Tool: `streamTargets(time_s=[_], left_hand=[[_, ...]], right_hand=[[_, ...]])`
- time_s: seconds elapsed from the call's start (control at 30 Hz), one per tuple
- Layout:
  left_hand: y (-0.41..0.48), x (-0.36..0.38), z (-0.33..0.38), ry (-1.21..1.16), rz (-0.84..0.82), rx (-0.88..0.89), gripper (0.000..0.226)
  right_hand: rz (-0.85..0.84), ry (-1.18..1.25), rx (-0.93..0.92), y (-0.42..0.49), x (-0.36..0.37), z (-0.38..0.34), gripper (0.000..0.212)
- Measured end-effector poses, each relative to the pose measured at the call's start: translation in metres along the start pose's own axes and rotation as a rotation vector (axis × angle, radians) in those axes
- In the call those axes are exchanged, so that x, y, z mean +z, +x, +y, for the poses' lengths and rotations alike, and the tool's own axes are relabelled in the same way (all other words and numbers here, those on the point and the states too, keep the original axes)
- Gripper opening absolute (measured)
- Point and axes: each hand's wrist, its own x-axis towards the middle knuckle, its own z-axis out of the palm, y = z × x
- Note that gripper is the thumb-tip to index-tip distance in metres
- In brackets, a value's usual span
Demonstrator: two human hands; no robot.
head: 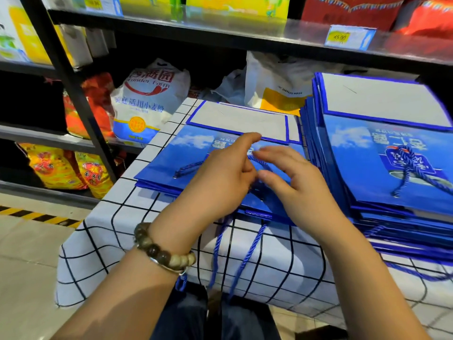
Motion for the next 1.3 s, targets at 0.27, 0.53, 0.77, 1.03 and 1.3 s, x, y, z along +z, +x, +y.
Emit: streamTargets(time_s=[0.27,0.53,0.77,1.03,1.3], left_hand=[[-0.006,0.002,0.004,-0.104,0.037,-0.038,0.047],[-0.04,-0.017,-0.025,0.496,-0.179,0.075,0.079],[-0.045,-0.025,-0.036,0.429,-0.148,0.11,0.085],[-0.043,-0.025,-0.038,0.391,-0.143,0.13,0.083],[-0.034,-0.027,-0.031,0.556,0.041,0.312,0.035]], right_hand=[[0.179,0.364,0.206,-0.006,-0.001,0.005,0.019],[0.115,0.288,0.31,-0.015,-0.003,0.01,0.025],[-0.07,0.273,0.262,-0.017,0.0,0.003,0.023],[-0.076,0.246,0.272,-0.018,0.003,0.002,0.021],[-0.161,0.112,0.23,-0.009,0.001,-0.001,0.025]])
